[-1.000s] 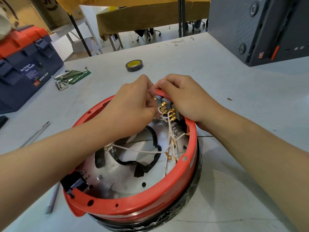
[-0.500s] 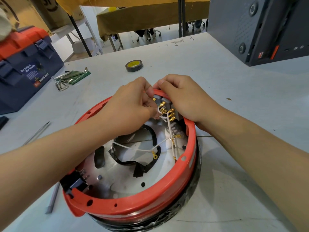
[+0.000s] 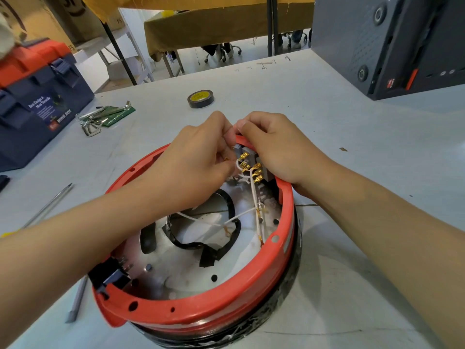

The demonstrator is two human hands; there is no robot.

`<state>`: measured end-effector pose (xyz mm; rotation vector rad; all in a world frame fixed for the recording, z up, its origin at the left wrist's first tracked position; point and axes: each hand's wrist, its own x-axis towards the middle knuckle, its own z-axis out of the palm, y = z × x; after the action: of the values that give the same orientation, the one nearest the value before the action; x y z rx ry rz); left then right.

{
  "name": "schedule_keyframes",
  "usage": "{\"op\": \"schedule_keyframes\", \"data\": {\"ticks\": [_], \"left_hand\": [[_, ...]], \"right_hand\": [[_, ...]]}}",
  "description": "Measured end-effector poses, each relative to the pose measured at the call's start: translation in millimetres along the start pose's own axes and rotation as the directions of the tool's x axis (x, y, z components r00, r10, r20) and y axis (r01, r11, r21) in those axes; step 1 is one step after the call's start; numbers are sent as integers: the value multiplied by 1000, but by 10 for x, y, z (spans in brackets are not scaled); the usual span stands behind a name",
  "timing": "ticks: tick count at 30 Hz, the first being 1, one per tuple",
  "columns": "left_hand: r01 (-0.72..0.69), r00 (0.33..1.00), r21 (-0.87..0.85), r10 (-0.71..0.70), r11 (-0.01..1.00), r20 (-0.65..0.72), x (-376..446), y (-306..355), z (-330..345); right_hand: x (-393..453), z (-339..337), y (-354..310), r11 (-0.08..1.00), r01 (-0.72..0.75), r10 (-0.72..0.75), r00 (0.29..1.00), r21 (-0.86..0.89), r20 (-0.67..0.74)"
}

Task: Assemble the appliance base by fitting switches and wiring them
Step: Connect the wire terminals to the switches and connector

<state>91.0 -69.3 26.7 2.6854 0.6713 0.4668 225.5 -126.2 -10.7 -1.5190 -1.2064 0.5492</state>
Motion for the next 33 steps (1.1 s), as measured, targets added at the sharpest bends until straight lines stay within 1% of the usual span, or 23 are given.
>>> {"op": "schedule_keyframes", "data": {"ticks": [3,9,11,14,17,21,27,33], "left_hand": [[-27,999,35,26,999,33,32,10,-21],[-61,998,81,62,995,-18,-20,20,65],[-42,999,82,44,996,-27,-14,15,72],[-2,1000,10,2,1000,-10,8,-5,50],[8,1000,-30,-7,1000,19,15,-17,39],[19,999,-51,-17,999,39,23,-37,26],[78,995,-100,-72,992,62,35,-47,15],[92,994,-37,-89,995,70,65,-25,1]], "right_hand": [[-4,-2,-4,1000,8,-8,1000,-4,0],[-10,-6,-25,1000,0,0,1000,-14,-8],[-8,-5,-25,1000,-1,1,1000,-15,-11],[-2,-3,-16,1000,-6,6,1000,-17,-17],[7,4,4,1000,-11,10,1000,-18,-14],[14,3,11,1000,-11,11,1000,-22,-15],[14,7,20,999,-13,13,1000,-29,-19],[13,-1,22,1000,-8,8,1000,-29,-10]]}}
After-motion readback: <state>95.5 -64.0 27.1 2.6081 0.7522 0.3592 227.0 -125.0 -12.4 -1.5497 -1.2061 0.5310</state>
